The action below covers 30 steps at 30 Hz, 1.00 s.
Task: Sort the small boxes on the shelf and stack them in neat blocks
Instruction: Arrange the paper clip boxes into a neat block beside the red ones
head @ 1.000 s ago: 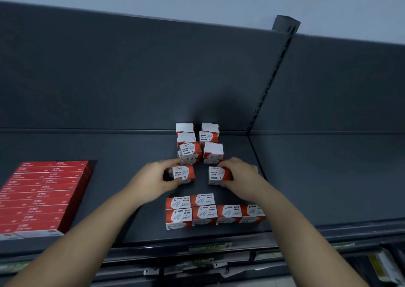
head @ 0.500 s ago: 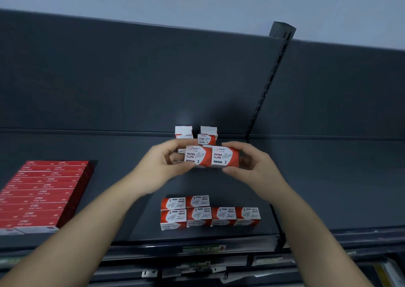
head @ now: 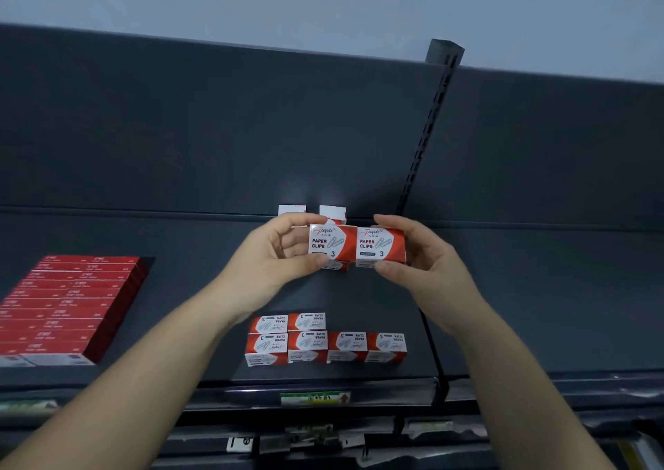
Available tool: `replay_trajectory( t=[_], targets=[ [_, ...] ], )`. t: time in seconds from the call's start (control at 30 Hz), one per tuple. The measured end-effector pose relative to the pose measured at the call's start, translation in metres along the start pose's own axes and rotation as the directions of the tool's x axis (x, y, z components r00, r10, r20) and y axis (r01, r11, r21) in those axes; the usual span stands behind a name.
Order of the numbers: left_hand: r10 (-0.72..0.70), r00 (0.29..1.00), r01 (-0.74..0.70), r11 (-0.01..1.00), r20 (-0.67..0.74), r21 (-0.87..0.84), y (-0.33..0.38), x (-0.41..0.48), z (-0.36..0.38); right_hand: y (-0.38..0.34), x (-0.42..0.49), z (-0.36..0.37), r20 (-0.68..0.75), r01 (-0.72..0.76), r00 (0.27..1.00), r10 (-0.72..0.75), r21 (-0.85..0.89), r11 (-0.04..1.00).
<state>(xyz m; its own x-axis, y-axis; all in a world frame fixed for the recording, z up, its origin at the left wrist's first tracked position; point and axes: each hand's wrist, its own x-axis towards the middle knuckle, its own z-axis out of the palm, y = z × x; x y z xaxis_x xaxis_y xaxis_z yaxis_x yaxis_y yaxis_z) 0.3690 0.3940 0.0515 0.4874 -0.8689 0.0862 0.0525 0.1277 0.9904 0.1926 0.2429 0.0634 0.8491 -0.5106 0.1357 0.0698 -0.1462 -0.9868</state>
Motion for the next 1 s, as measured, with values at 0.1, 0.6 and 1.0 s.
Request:
replay_trajectory(
  t=[0.1,0.6,1.0],
  targets=[
    [-0.003,1.0,0.003,1.0,-0.005,0.015,0.001,-0.002,0.007,0.001,-0.004,-0.004,0.004,-0.023,1.0,0.023,-0.038,0.999],
    [-0.025,0.999,0.031,0.988,-0.043,0.149,0.0,-0.01,0.029,0.01,-0.009,-0.003,-0.071,-0.107,0.992,0.104,-0.037,0.994],
    [0.071,0.997,-0.051,0.764,-0.005,0.644,-0.009,-0.006,0.042,0.021,-0.011,-0.013,-0.064,-0.034,0.998,0.019,-0.237,0.971]
  ],
)
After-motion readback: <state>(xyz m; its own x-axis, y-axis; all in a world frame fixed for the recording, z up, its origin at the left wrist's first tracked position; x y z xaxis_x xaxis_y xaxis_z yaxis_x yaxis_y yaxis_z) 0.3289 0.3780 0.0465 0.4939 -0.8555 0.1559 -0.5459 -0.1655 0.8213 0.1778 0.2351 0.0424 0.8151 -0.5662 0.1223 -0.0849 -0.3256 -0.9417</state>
